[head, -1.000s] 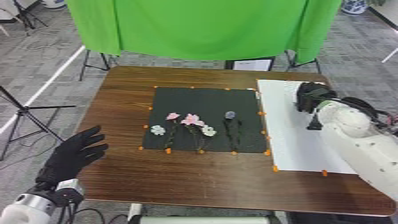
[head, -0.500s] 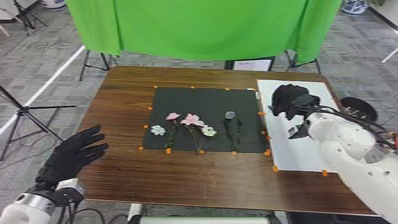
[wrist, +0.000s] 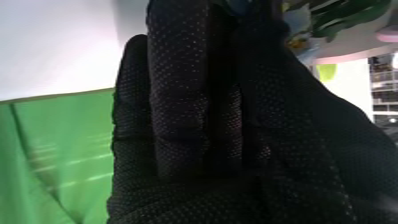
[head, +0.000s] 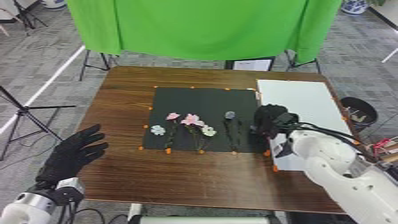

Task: Arrange flowers

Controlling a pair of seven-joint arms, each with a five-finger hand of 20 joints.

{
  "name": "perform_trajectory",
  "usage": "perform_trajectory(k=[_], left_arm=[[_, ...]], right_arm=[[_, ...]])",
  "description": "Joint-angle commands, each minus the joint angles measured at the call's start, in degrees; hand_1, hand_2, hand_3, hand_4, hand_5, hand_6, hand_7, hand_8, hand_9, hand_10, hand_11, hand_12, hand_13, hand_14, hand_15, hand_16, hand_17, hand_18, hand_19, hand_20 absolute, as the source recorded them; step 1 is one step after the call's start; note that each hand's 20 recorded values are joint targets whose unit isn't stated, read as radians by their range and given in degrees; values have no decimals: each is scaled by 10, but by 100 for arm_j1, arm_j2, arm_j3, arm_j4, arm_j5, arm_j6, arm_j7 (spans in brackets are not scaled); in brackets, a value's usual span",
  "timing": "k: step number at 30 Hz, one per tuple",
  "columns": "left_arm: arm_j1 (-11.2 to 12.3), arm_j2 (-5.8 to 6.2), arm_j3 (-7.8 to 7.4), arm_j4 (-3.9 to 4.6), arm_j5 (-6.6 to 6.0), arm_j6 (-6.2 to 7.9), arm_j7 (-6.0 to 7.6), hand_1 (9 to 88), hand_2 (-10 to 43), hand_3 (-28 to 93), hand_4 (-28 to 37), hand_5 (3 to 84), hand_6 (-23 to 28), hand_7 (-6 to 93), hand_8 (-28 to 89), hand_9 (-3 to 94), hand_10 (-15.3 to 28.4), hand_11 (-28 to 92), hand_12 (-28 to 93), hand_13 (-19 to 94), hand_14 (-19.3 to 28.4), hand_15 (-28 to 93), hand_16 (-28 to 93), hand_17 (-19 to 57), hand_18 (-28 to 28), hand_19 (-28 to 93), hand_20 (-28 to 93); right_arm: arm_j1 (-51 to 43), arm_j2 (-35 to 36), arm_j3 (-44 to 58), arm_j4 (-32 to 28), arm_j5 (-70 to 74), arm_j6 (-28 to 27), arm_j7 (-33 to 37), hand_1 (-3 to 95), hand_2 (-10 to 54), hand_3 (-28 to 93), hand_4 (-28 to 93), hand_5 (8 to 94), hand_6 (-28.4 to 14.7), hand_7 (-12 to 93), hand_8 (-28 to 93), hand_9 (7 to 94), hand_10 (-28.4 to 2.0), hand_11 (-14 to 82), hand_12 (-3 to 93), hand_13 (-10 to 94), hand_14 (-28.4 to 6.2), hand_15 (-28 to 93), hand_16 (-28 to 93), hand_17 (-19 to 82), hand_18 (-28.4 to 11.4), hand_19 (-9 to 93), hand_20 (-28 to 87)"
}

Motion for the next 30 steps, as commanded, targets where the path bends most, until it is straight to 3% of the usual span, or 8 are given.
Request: perform_trajectory(k=[1, 9, 15, 22, 24, 28, 29, 30], left_arm=[[37, -61, 3, 42, -5, -60, -100, 246, 11, 723, -283, 319, 57, 184, -102, 271, 135, 253, 169, 200, 179, 468, -46, -96, 219, 415, 87], [82, -54, -26, 27, -6, -62, -79, 246, 10, 724, -283, 320, 57, 183, -101, 271, 135, 253, 168, 200, 178, 468, -46, -96, 218, 415, 87], [68, -55, -37, 26, 13, -102, -98, 245, 9, 724, -283, 320, 58, 183, -101, 271, 135, 252, 168, 200, 179, 468, -46, -97, 219, 415, 88], [57, -22, -32, 29, 11, -95, -60, 245, 8, 725, -283, 320, 57, 182, -101, 271, 135, 252, 169, 200, 179, 468, -46, -96, 219, 415, 87], [59, -36, -17, 3, 25, -30, -8, 245, 8, 725, -283, 320, 57, 182, -101, 271, 135, 252, 169, 200, 178, 468, -46, -96, 219, 415, 87], [-80, -133, 237, -54, 107, 342, 247, 247, 1, 722, -283, 261, 38, 194, -102, 235, 130, 247, 172, 178, 173, 461, -46, -98, 224, 416, 87], [-90, -165, 206, -50, 97, 158, 159, 247, -4, 719, -283, 247, 35, 195, -105, 222, 123, 238, 172, 171, 172, 456, -45, -98, 230, 415, 86], [-122, -256, 90, -19, 56, -254, -45, 245, -12, 713, -282, 232, 33, 192, -104, 206, 120, 236, 177, 158, 168, 445, -44, -100, 240, 415, 84]], right_arm=[[-140, -59, -34, -99, -168, 123, -122, 467, -95, 841, -283, 726, 53, 424, -28, 901, -42, 83, 353, 876, -2, 252, 344, 335, -72, 586, 288], [-328, -41, 204, -124, -67, 80, -208, 369, -95, 801, -283, 648, 33, 411, -39, 786, -72, 214, 221, 805, -17, 332, 246, 304, -81, 562, 310], [-618, -16, 586, -216, 240, 111, -537, 231, -95, 833, -283, 592, 16, 358, -185, 690, -89, 240, 202, 717, -32, 344, 232, 268, -99, 520, 301], [-1277, -199, 1824, -936, 701, -1157, -255, 168, -95, 791, -283, 429, -43, 326, -155, 496, -114, 278, 227, 588, -70, 403, 208, 173, -154, 534, 320], [-1535, -333, 2214, -1025, 1286, -1047, -319, 144, -95, 784, -283, 304, -57, 309, -141, 356, -126, 251, 247, 448, -91, 405, 191, 117, -186, 510, 319], [-2139, -771, 2955, -1077, 3593, -565, -658, 106, -95, 868, -282, 201, -23, 194, -110, 244, -113, 87, 270, 238, -108, 229, 253, 44, -213, 421, 266], [-2247, -909, 3103, -1108, 4088, -540, -649, 121, -95, 880, -282, 201, -1, 179, -111, 232, -106, 41, 276, 198, -108, 136, 310, 8, -216, 399, 237], [-2358, -1037, 3214, -1126, 4555, -448, -730, 127, -95, 885, -282, 207, 12, 172, -110, 230, -100, 20, 278, 187, -108, 52, 379, -11, -217, 390, 207]])
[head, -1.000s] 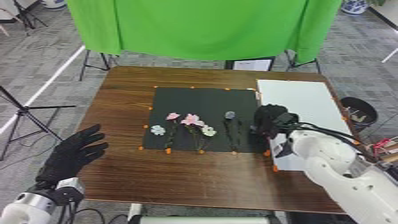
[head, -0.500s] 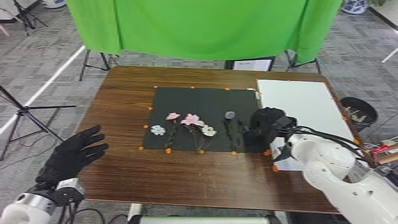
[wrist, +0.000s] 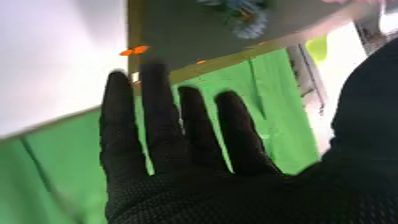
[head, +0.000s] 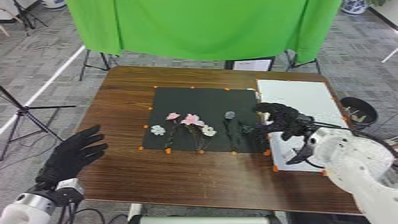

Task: Arrange flowers

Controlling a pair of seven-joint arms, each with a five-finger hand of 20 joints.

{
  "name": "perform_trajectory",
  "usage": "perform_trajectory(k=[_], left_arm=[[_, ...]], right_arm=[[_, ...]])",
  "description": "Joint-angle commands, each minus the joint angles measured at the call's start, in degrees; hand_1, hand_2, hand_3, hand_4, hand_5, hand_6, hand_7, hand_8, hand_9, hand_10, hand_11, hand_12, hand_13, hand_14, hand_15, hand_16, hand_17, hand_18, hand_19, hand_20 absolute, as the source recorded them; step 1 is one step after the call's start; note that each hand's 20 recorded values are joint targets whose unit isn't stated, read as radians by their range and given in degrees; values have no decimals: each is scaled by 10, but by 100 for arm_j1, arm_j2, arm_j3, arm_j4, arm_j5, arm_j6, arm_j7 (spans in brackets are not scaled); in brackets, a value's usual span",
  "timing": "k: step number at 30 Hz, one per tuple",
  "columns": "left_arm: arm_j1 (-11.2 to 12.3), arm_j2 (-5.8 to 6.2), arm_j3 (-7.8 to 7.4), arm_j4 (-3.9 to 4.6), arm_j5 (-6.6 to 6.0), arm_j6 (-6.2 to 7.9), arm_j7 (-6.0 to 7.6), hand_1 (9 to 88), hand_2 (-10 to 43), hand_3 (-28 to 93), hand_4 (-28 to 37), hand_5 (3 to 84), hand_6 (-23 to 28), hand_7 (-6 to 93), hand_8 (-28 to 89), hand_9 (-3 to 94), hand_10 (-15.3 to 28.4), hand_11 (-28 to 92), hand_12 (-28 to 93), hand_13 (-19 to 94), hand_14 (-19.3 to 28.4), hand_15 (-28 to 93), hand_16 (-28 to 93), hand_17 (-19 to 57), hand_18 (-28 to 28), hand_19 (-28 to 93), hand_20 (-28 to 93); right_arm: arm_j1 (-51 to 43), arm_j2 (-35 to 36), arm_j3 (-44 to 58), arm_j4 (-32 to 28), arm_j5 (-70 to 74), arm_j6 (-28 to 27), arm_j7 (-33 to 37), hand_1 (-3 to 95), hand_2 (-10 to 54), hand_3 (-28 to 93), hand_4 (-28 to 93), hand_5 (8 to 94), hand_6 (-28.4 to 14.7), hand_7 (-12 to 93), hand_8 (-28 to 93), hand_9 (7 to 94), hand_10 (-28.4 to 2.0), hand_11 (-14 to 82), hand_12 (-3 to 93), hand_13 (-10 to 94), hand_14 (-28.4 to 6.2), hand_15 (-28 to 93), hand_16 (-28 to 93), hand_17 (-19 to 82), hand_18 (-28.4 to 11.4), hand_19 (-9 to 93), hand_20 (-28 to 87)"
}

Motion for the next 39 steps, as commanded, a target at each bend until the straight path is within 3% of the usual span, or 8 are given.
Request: perform_trajectory(k=[1, 5, 12, 18, 21, 24, 33, 39], left_arm=[[-189, -314, -5, 21, -32, -665, -171, 239, -25, 701, -283, 208, 26, 189, -102, 183, 112, 214, 194, 137, 163, 410, -29, -103, 259, 409, 73], [-474, -513, 174, -57, 142, -503, 102, 225, -59, 652, -283, 141, -2, 164, -86, 121, 89, 85, 272, 65, 148, 212, 33, -126, 283, 372, 38], [-896, -489, 639, 9, 34, -159, 555, 228, -64, 631, -283, 131, 11, 152, -75, 107, 84, 14, 307, 56, 141, 122, 65, -142, 284, 358, 34], [-1120, -516, 859, 84, 149, -157, 596, 234, -72, 619, -283, 132, 15, 155, -74, 109, 84, 3, 328, 55, 140, 116, 73, -150, 284, 352, 33], [-1016, -626, 720, 81, 235, -406, 364, 220, -80, 657, -283, 140, 18, 163, -80, 115, 85, 15, 327, 59, 137, 128, 75, -154, 282, 351, 39], [-1001, -683, 814, 97, 232, -289, 376, 221, -76, 661, -283, 143, 19, 166, -83, 117, 84, 21, 322, 61, 135, 131, 74, -157, 277, 350, 42], [-1038, -699, 1175, 138, 124, 234, 1005, 229, -83, 651, -283, 154, 19, 176, -89, 131, 85, 49, 311, 76, 129, 158, 79, -150, 260, 349, 57], [-1013, -788, 1190, 163, 88, 137, 931, 223, -85, 671, -283, 173, 22, 189, -98, 141, 89, 100, 267, 88, 128, 204, 57, -140, 263, 352, 67]], right_arm=[[-958, -779, 984, -71, 3727, 1113, -436, 130, -95, 885, -282, 219, 23, 167, -113, 230, -93, 8, 276, 172, -107, -16, 404, -27, -217, 364, 185], [-1169, -1208, 1328, -139, 5471, 1005, -418, 116, -95, 861, -283, 239, 31, 155, -115, 236, -86, -10, 265, 149, -108, -90, 408, -45, -234, 320, 143], [-1099, -1437, 1367, -213, 6036, 1043, -489, 93, -95, 838, -283, 223, -12, 121, -87, 225, -91, -24, 264, 144, -107, -114, 401, -53, -229, 306, 105], [-1542, -1673, 1701, -632, 6119, 1165, -198, 88, -95, 835, -283, 227, -20, 120, -79, 232, -104, -18, 269, 145, -108, -113, 404, -65, -220, 306, 108], [-1733, -1796, 1766, -798, 6000, 1258, -49, 84, -95, 832, -283, 228, -22, 121, -77, 235, -106, -16, 274, 144, -109, -110, 409, -87, -220, 310, 111], [-1952, -1945, 1889, -904, 5965, 1206, 111, 81, -95, 835, -283, 228, -23, 122, -75, 234, -107, -16, 277, 143, -110, -110, 412, -100, -221, 315, 112], [-1921, -2190, 1781, -955, 5828, 1378, -58, 90, -95, 835, -283, 224, -30, 121, -73, 229, -116, -21, 281, 143, -112, -112, 418, -107, -222, 323, 109], [-1626, -2262, 1622, -914, 5392, 1239, 208, 90, -95, 835, -283, 224, -40, 116, -73, 231, -123, -25, 268, 147, -116, -112, 413, -109, -225, 334, 106]])
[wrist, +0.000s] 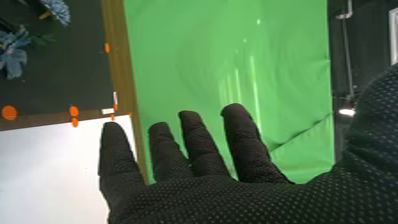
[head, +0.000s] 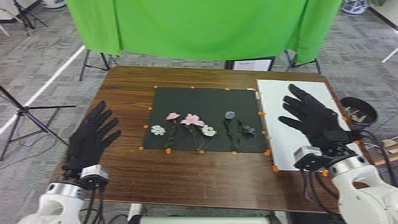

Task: Arrange flowers

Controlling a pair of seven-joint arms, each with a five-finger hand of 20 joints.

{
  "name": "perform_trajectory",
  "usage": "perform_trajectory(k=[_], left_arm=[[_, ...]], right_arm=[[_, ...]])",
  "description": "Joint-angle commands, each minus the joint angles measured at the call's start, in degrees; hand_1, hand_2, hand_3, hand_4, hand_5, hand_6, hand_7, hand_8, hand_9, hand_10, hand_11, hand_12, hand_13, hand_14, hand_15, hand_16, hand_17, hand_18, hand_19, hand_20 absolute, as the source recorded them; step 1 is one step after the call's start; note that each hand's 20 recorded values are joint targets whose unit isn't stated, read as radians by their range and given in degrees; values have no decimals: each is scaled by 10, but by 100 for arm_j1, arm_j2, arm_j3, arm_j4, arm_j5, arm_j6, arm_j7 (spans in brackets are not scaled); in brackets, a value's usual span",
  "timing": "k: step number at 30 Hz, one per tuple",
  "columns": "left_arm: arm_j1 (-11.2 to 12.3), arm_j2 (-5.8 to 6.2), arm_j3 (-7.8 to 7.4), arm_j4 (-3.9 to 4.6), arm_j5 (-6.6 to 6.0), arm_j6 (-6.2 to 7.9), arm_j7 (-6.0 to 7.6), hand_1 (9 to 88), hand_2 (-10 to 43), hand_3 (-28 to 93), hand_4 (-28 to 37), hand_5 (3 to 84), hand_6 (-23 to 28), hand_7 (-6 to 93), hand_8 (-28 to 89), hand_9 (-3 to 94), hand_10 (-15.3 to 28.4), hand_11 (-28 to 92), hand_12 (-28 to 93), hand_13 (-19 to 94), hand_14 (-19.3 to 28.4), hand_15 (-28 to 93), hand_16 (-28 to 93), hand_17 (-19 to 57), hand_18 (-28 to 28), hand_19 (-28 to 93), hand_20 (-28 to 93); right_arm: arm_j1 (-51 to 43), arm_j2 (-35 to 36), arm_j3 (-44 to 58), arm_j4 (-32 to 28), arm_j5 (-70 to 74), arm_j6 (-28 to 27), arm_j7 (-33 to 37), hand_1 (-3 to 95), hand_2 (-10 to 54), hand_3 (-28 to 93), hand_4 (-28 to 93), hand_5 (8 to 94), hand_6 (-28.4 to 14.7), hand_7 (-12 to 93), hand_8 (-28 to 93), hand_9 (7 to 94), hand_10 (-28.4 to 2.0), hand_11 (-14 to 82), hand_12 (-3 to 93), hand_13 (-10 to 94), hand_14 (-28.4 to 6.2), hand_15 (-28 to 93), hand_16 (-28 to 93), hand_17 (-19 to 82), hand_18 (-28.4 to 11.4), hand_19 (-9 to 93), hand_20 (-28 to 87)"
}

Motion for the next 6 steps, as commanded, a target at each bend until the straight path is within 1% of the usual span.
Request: perform_trajectory(k=[1, 2, 3, 4, 5, 6], left_arm=[[13, -149, 27, 62, -75, -112, -68, 224, -83, 672, -283, 174, 23, 190, -99, 141, 89, 101, 265, 89, 128, 206, 55, -140, 263, 352, 67], [29, -150, 22, 52, -89, -82, -43, 225, -83, 671, -283, 174, 23, 189, -99, 141, 89, 102, 264, 89, 128, 206, 54, -140, 264, 352, 66], [73, -154, -14, 20, -96, -67, -32, 226, -82, 668, -283, 175, 23, 189, -99, 141, 89, 103, 263, 89, 128, 206, 53, -140, 264, 352, 65], [62, -145, -19, 23, -136, -77, 18, 227, -81, 665, -283, 174, 23, 189, -99, 140, 89, 103, 262, 88, 128, 207, 52, -140, 264, 352, 65], [85, -150, -43, 3, -210, -107, 21, 228, -81, 662, -283, 173, 22, 188, -99, 140, 88, 103, 260, 87, 129, 204, 50, -140, 264, 352, 64], [34, -146, -8, 26, -245, -119, 60, 229, -81, 658, -283, 173, 22, 186, -99, 139, 89, 102, 258, 85, 129, 198, 47, -140, 264, 351, 63]], right_arm=[[334, -107, -215, 11, -176, -11, 190, 90, -95, 835, -283, 223, -41, 114, -73, 229, -123, -25, 267, 146, -117, -112, 412, -109, -225, 334, 105], [417, -99, -287, 49, -276, 11, 173, 91, -95, 834, -283, 222, -41, 113, -73, 227, -123, -26, 266, 145, -118, -112, 411, -110, -225, 334, 104], [503, -102, -330, 74, -325, -16, 237, 92, -95, 834, -283, 221, -42, 112, -72, 226, -123, -26, 265, 144, -118, -113, 410, -110, -226, 335, 104], [564, -73, -381, 88, -330, 19, 223, 91, -95, 834, -283, 220, -42, 111, -71, 223, -124, -26, 265, 143, -118, -113, 409, -110, -226, 335, 103], [619, -64, -378, 110, -296, -48, 274, 92, -95, 834, -283, 219, -42, 111, -71, 222, -124, -25, 265, 142, -118, -113, 408, -111, -226, 335, 102], [636, -43, -352, 82, -304, -44, 339, 92, -95, 833, -283, 219, -42, 111, -70, 221, -123, -25, 265, 142, -118, -113, 408, -111, -225, 336, 102]])
